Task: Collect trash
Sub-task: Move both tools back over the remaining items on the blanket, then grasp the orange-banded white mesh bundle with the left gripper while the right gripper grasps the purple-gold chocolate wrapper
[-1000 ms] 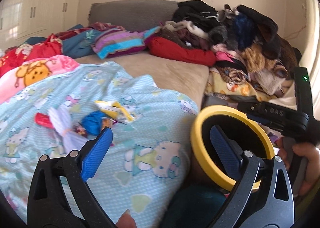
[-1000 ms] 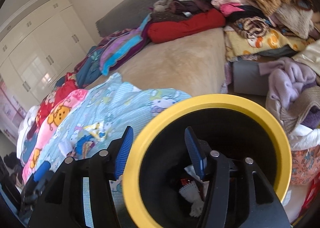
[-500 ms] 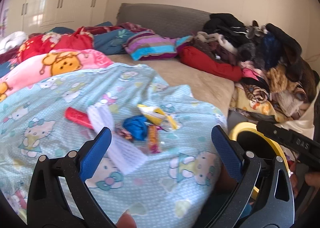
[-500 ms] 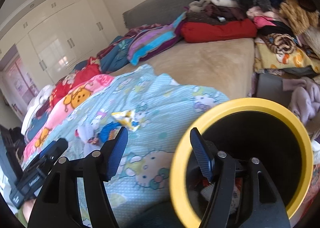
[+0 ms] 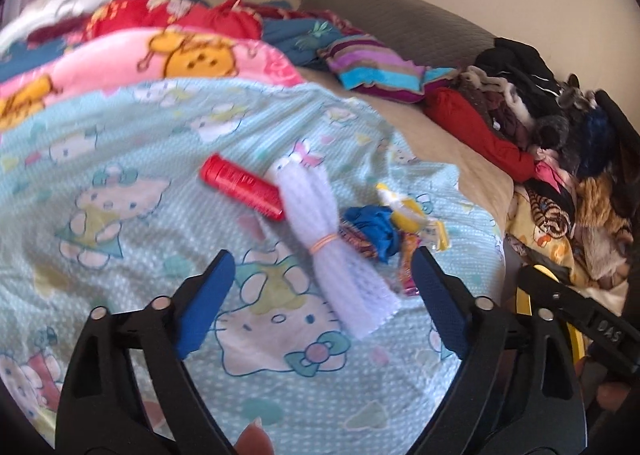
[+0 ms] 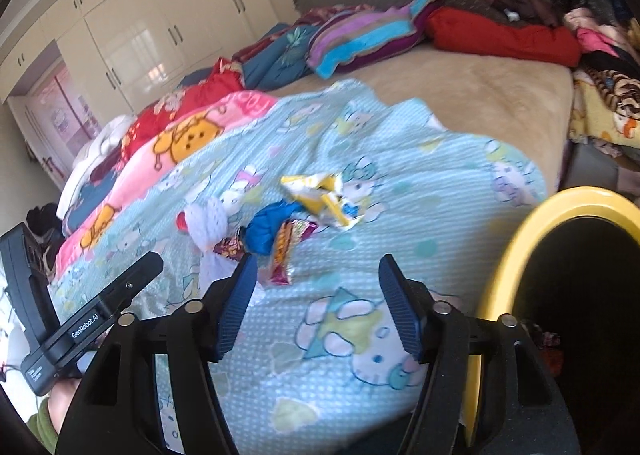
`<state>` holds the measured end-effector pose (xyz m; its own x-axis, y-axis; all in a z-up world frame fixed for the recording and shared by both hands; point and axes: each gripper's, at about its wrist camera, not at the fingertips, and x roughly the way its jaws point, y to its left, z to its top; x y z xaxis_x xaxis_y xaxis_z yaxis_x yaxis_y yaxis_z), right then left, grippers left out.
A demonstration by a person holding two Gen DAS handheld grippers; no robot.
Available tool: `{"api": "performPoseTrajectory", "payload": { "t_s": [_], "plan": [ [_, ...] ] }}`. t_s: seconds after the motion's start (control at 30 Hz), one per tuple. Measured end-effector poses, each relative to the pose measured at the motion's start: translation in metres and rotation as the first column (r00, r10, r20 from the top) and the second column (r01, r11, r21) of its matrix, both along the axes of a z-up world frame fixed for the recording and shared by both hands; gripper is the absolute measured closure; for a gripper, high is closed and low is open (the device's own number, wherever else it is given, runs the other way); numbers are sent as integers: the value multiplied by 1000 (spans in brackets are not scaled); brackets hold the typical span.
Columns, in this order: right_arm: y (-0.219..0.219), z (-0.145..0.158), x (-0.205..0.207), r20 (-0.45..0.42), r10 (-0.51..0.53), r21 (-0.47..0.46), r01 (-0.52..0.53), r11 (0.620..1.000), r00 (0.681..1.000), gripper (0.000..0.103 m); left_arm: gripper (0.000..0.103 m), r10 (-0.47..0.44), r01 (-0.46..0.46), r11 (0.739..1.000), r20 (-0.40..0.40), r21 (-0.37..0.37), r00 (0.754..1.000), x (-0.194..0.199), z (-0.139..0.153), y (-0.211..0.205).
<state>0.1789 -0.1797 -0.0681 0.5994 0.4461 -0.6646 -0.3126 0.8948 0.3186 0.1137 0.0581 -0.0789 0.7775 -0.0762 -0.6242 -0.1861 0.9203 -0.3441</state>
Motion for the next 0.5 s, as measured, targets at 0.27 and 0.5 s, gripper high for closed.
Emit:
{"api": "performPoseTrajectory", "payload": {
  "t_s": [0.27,0.5],
  "plan": [
    [35,-30,23,-75,58,-10,-59,998,995,66,51,-49,42,991,-51,-130,997,8,-24,7],
    [56,-47,36,-101,94,-25,-97,995,990,71,60,-100,83,976,-75,-200,992,18,-37,0]
  ]
}}
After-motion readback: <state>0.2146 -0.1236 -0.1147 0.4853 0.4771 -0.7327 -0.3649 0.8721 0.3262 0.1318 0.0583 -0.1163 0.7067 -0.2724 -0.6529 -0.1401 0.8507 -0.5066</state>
